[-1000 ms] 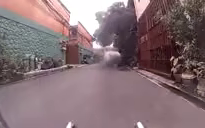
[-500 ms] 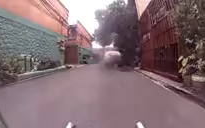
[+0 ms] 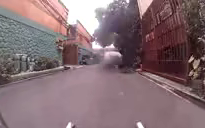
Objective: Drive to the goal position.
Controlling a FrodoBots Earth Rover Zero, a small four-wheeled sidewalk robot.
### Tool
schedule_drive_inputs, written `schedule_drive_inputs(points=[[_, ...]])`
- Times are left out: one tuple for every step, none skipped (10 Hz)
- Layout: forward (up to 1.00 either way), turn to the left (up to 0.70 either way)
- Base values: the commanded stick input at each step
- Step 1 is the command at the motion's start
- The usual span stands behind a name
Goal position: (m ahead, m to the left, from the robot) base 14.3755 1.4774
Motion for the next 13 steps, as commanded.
schedule_drive_inputs(points=[[0.7, 0.0], [0.7, 0.0], [0.7, 0.0], [0.7, 0.0], [0.7, 0.0], [0.7, 0.0], [0.7, 0.0], [0.7, 0.0], [0.7, 0.0], [0.7, 0.0], [0.7, 0.0], [0.7, 0.0], [0.7, 0.0]])
